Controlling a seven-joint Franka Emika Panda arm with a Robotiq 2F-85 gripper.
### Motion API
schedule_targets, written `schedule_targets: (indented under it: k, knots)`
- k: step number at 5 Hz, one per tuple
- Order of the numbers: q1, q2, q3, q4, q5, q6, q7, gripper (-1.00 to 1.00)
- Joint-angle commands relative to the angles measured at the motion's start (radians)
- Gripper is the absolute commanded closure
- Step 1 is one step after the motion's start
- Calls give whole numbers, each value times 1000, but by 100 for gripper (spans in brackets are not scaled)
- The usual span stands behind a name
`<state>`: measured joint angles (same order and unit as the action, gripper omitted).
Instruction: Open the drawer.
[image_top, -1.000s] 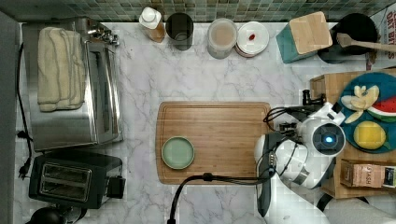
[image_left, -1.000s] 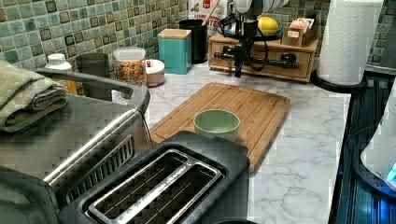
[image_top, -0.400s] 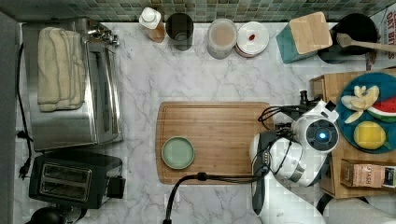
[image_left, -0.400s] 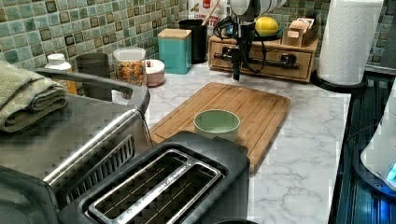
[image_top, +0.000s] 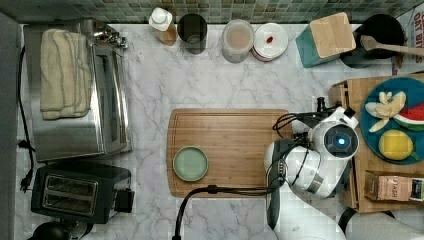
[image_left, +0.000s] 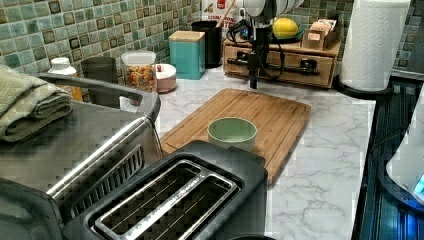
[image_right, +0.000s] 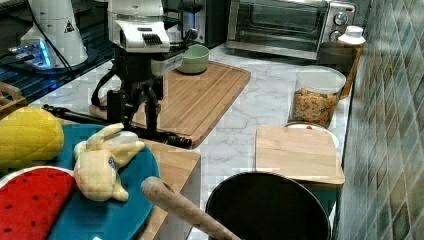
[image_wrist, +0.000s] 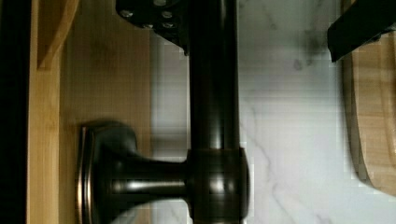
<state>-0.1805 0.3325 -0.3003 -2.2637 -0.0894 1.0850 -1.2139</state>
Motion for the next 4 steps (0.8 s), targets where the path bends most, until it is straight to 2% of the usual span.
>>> schedule_targets:
  k: [1,2,3,4]
  knots:
    - [207,-174,114,-207,59,-126,370,-100]
    - [217,-192,192,-240,86,-92,396,-100]
    - [276,-202,211,-257,59,-93,490,-100]
    - [257,-199,255,-256,135,-100,430,-100]
